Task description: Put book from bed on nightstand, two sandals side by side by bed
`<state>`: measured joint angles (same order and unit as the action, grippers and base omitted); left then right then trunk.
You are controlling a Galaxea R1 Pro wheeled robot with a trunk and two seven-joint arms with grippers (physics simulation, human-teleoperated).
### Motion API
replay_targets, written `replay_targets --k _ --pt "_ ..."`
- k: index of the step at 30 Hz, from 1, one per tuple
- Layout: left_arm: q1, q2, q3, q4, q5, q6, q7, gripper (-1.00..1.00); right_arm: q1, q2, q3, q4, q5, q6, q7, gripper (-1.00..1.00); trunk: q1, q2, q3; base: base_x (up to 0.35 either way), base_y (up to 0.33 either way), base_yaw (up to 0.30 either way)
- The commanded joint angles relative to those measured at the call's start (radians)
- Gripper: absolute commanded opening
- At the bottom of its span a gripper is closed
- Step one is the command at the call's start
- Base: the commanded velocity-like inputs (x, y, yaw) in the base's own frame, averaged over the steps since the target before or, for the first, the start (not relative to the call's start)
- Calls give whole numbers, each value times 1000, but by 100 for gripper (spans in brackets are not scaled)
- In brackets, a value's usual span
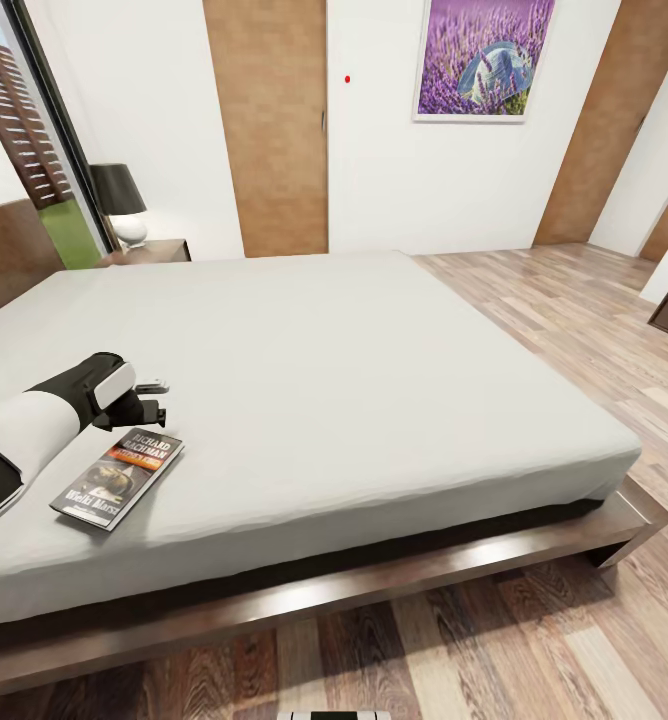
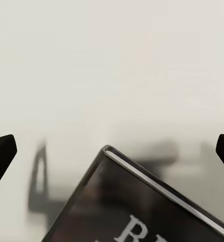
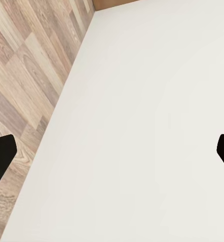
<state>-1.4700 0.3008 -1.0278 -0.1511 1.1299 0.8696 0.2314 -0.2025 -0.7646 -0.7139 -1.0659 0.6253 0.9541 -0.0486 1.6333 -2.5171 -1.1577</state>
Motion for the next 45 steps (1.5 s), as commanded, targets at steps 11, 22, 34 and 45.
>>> replay_targets --k 11,22,34,45 --pt "19 1 -14 -2 11 9 5 100 -1 0 1 0 -1 3 -5 100 0 0 -1 0 0 0" --pt "19 1 -14 -2 11 9 5 100 0 1 1 0 0 3 -5 100 0 0 -1 0 0 0" --pt "19 1 -14 -2 10 9 5 100 0 1 2 1 0 3 -5 100 0 0 -1 0 0 0" --pt "19 1 -14 -2 10 9 5 100 -1 1 2 1 1 3 -5 100 0 0 -1 0 0 0"
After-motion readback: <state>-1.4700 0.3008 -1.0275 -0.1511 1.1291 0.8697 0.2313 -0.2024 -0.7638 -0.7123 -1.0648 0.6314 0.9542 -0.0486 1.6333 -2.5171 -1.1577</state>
